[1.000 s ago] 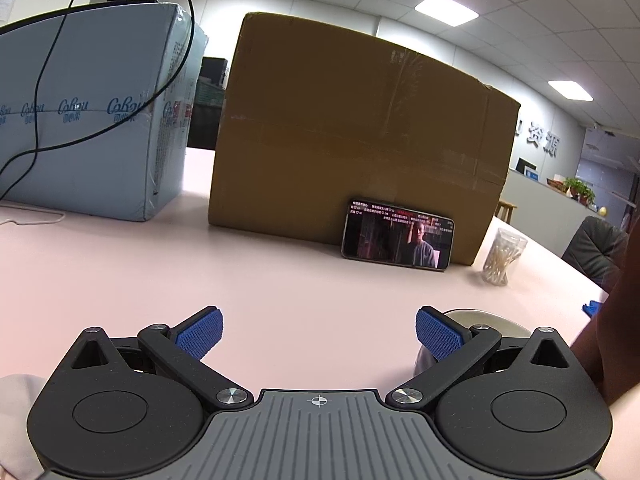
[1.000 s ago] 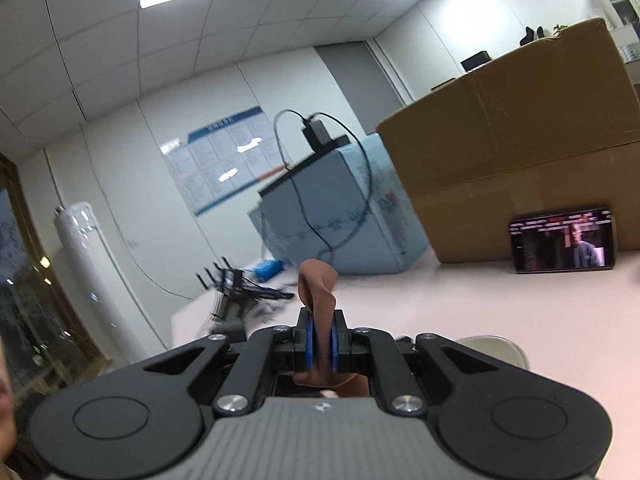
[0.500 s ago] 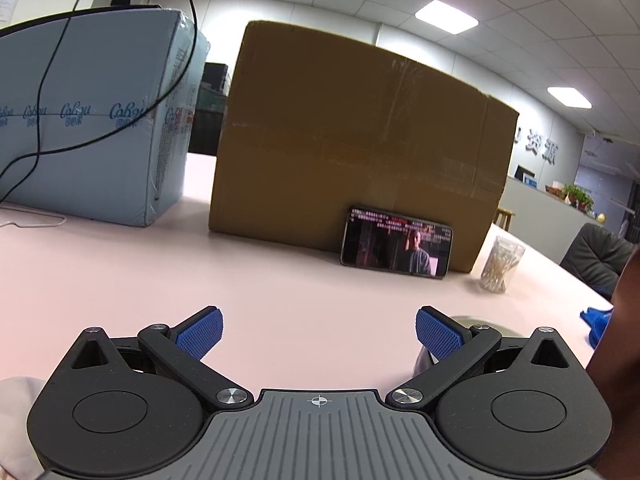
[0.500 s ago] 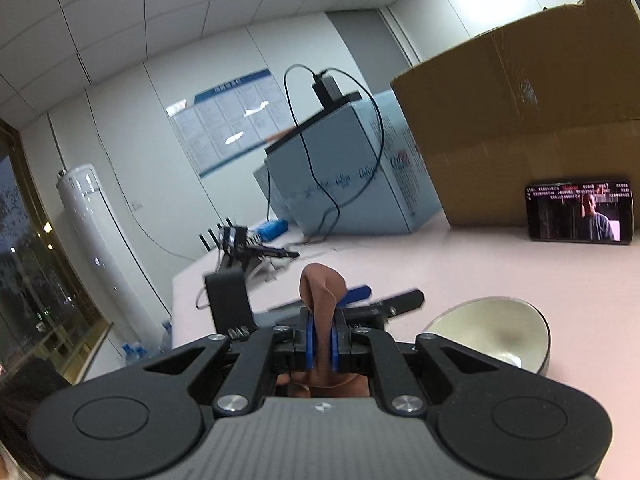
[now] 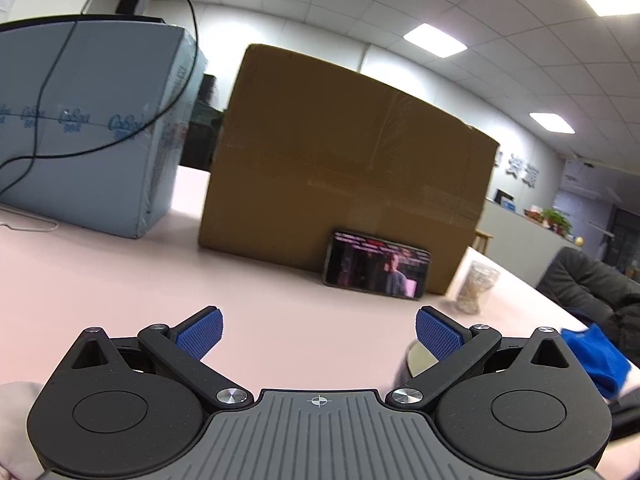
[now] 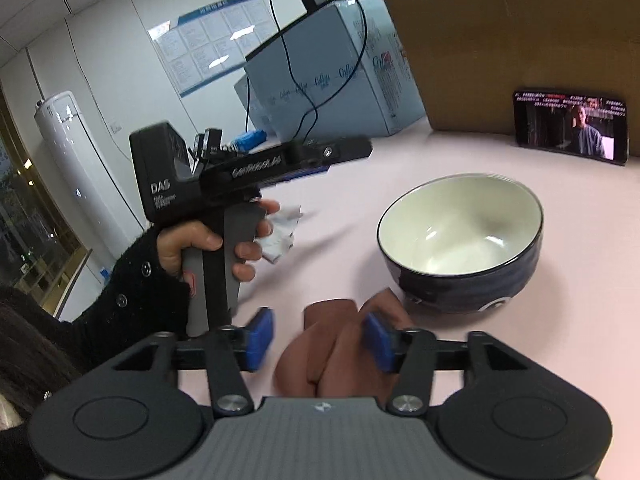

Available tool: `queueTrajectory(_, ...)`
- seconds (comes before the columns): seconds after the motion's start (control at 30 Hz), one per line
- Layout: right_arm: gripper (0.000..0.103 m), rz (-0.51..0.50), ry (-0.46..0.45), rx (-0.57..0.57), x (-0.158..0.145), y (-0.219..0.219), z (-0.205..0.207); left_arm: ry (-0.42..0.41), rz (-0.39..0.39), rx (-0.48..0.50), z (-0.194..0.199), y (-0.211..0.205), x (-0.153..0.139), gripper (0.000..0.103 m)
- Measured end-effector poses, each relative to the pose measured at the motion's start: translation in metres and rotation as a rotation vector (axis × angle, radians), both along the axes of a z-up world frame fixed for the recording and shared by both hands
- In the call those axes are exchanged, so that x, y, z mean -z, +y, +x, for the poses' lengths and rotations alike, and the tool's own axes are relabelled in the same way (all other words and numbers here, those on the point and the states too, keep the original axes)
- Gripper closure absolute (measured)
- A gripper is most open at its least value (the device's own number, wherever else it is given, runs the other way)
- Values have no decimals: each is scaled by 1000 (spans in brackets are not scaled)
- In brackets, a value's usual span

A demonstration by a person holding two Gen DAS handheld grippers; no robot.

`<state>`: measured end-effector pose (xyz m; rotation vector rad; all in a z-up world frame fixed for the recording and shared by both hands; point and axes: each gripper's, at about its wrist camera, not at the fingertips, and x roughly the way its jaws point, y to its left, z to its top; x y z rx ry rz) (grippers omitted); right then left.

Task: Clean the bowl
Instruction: 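Carry the brown cloth aside and open the right gripper onto the table, then move the left gripper to the brown cloth and close on it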

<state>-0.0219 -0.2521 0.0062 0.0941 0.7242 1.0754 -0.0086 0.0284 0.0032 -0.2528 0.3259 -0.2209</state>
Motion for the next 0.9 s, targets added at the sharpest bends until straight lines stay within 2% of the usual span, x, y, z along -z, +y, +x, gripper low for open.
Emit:
queueTrajectory(0.1,27,57,-37,48,-4,-14,3,9,-8,47,-5,-1,0,0)
queueTrajectory(0.17,25,83,-73,79,-4,-19,4,20,-2,82,-9,-3,0,0)
queueTrajectory(0.33,16,92,-147,143,0,-21,9,47,66,175,-23,-20,3,0)
queueTrajectory(0.47,15,71,-215,177,2,-21,5,67,79,215,-34,-29,5,0)
queueTrajectory(0.63,14,64,-278,242,4,-28,0,98,158,261,-44,-43,5,0)
queueTrajectory(0.9,13,103,-260,330,6,-41,7,149,222,403,-59,-78,10,0)
